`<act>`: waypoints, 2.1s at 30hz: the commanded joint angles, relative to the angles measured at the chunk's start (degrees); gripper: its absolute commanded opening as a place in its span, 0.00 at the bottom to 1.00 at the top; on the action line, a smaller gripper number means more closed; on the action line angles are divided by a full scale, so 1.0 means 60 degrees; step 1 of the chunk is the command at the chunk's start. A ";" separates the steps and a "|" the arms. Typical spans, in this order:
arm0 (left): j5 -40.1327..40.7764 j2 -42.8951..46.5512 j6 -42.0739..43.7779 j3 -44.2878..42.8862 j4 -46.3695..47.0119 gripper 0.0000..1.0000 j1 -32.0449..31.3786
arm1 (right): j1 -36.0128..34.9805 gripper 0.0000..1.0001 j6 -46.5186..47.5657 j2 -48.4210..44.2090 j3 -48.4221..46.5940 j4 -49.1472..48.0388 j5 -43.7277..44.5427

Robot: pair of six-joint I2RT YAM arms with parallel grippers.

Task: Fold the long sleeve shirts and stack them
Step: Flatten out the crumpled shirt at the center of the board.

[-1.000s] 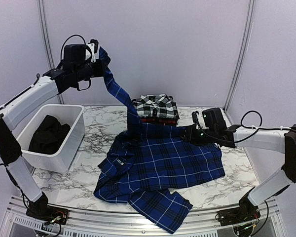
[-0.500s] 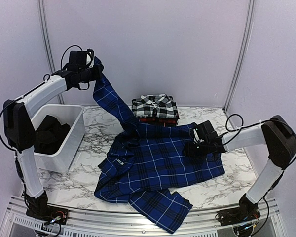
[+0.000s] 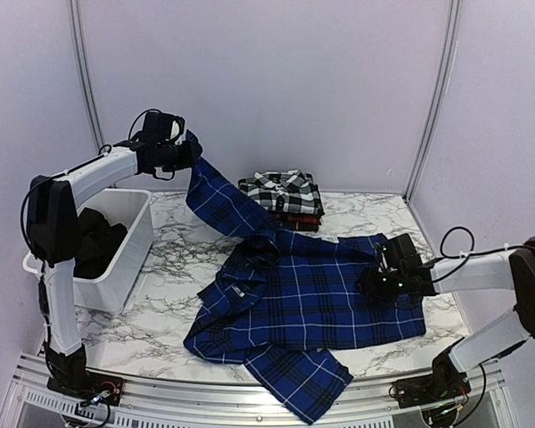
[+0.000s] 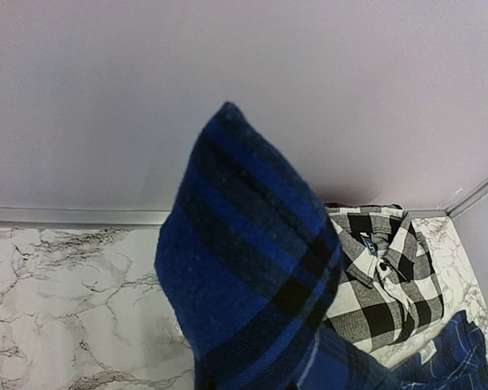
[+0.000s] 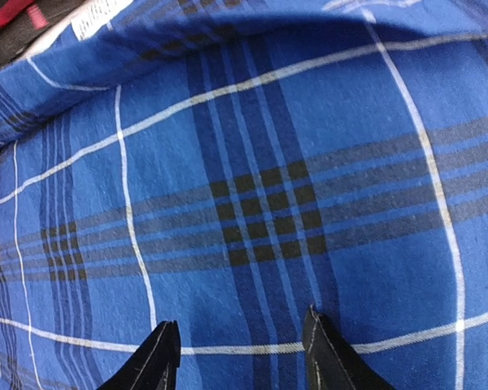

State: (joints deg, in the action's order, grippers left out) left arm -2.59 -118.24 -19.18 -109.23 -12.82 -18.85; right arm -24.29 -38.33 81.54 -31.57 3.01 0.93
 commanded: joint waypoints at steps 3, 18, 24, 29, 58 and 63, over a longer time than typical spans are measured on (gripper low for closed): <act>-0.0366 -0.0764 -0.0331 -0.0589 -0.0363 0.09 0.0007 | 0.0647 0.52 -0.0557 -0.1748 0.0778 0.1824 0.0065; 0.0633 0.1307 0.0019 0.1002 -0.0839 0.89 -0.1220 | -0.1816 0.53 0.1412 0.0111 -0.2754 0.2705 0.0794; 0.1054 0.3393 -0.0056 0.4334 -0.0848 0.84 -0.2588 | -0.2740 0.53 0.1888 0.1602 -0.3916 0.2375 0.0680; 0.1340 0.4283 -0.0095 0.6375 -0.0877 0.79 -0.4486 | -0.2960 0.52 0.2130 0.2581 -0.4496 0.2274 0.0517; 0.3797 0.1056 -0.0065 0.5281 -0.3394 0.40 -0.7626 | -0.3199 0.51 0.1992 0.2461 -0.3894 0.1575 0.0226; 0.3947 0.1391 -0.0408 0.5523 -0.3430 0.12 -0.7450 | -0.3644 0.51 0.2148 0.2493 -0.4018 0.1635 0.0252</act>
State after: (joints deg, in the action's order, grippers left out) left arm 18.83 -111.61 -19.81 -76.36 -30.63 -64.38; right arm -43.70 -26.28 98.24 -55.02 13.67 2.87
